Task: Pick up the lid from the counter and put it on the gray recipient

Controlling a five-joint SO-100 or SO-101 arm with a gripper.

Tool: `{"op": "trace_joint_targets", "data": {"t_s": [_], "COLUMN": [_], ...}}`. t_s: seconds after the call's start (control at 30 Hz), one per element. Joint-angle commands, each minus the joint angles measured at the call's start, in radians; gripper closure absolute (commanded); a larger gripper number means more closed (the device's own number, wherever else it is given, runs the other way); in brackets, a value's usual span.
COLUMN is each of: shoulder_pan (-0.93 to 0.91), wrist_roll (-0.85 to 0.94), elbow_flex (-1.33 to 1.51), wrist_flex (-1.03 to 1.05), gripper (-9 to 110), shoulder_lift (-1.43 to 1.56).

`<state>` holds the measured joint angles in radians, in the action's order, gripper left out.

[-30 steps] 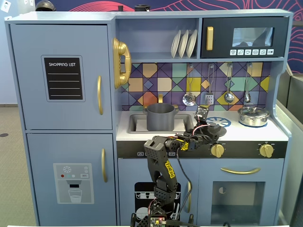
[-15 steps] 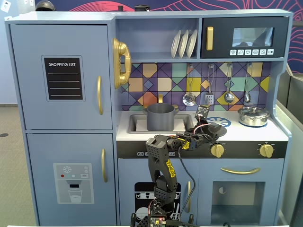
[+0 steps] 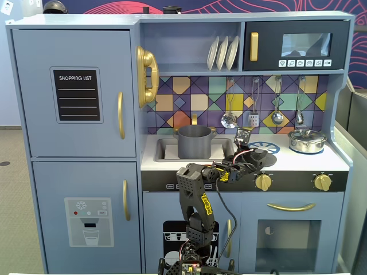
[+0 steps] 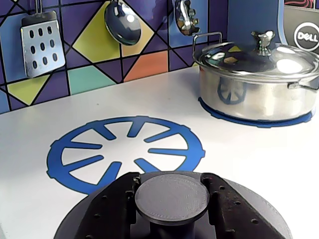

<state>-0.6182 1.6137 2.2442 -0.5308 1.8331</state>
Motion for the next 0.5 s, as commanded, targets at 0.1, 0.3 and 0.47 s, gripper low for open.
{"op": "trace_joint_targets", "data": {"t_s": [0.1, 0.3, 0.47], "shoulder_pan": [0.025, 0.046, 0.098], "wrist_roll": [-0.003, -0.038, -0.055], "elbow_flex": [-0.038, -0.212, -0.397], "wrist_flex": [0.012, 0.175, 0.359], "gripper": [102, 102, 102], "shoulder_lift": [0.072, 0.192, 0.273]}}
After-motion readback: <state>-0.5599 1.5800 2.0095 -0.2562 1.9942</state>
